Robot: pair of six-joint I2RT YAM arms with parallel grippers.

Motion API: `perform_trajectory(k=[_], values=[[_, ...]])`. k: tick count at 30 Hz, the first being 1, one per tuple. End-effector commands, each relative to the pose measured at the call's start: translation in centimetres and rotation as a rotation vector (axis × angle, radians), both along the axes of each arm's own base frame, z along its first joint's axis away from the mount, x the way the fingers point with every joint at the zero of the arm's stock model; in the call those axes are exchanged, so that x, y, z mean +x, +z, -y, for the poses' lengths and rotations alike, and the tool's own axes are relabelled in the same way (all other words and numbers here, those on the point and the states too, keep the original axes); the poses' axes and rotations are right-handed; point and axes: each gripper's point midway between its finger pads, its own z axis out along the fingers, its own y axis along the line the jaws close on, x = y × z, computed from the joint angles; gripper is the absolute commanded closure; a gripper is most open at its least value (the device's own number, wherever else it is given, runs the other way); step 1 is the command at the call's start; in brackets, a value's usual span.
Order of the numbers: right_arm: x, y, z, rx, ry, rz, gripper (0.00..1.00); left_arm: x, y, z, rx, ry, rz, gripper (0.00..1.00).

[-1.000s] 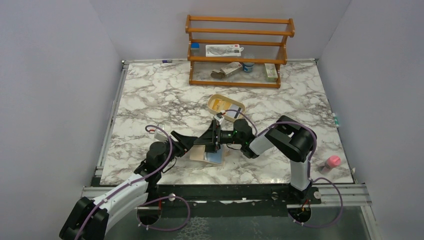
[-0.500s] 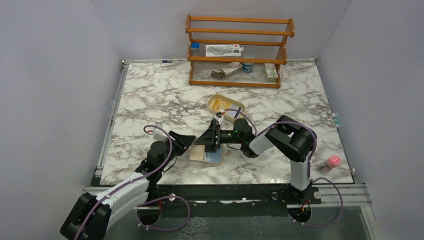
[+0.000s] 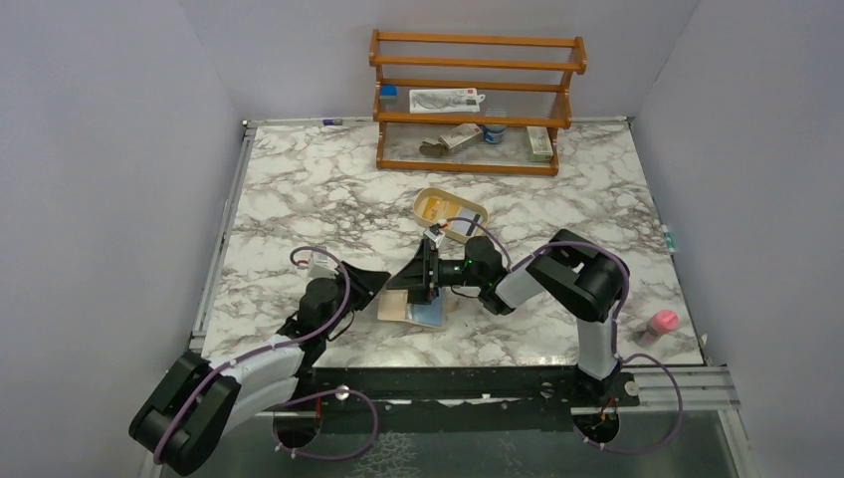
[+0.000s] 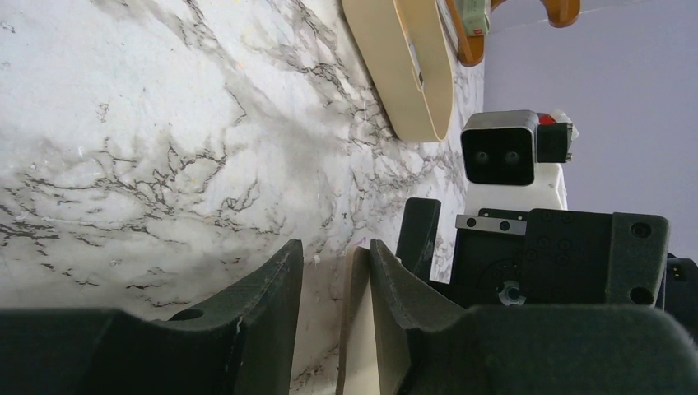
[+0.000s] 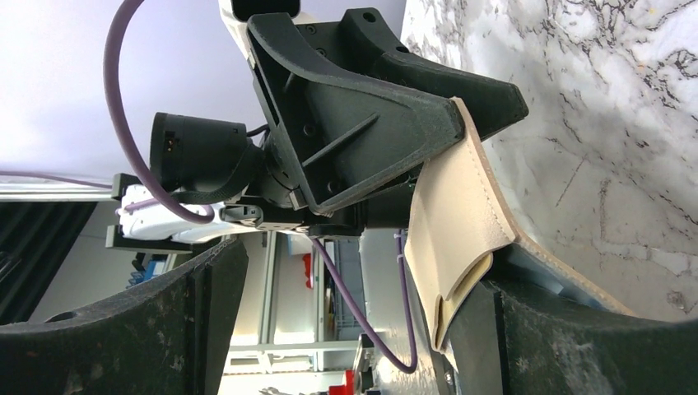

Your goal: Take the credit cards out of the card holder

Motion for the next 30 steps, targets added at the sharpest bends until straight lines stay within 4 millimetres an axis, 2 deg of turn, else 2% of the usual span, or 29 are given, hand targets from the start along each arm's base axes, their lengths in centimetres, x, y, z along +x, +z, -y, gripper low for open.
perform_trajectory(k=[1, 10, 19, 23, 27, 30], values=[[-0.3, 0.9, 0.0, 0.044, 0.030, 0.039, 0.12, -1.0, -1.9, -0.5, 0.019, -0.012, -0.017, 0.64], [-0.4, 0.5, 0.0, 0.039, 0.035, 0.031, 0.12, -0.8, -1.3, -1.3, -0.003, 0.036, 0.010, 0.65], [-0.5, 0.3, 0.0, 0.039, 0.041, 0.026, 0.12, -0.5, -0.8, -1.1, -0.005, 0.032, 0.028, 0.81], [-0.6, 0.2, 0.1, 0.038, 0.041, 0.024, 0.12, -0.5, -1.0, -0.8, 0.005, 0.012, 0.017, 0.81], [-0.6, 0.2, 0.2, 0.037, 0.039, 0.021, 0.12, -0.6, -0.9, -0.7, 0.006, 0.004, 0.021, 0.74], [-0.6, 0.2, 0.1, 0.039, 0.041, 0.023, 0.12, -0.6, -0.8, -0.7, 0.006, 0.004, 0.025, 0.75]])
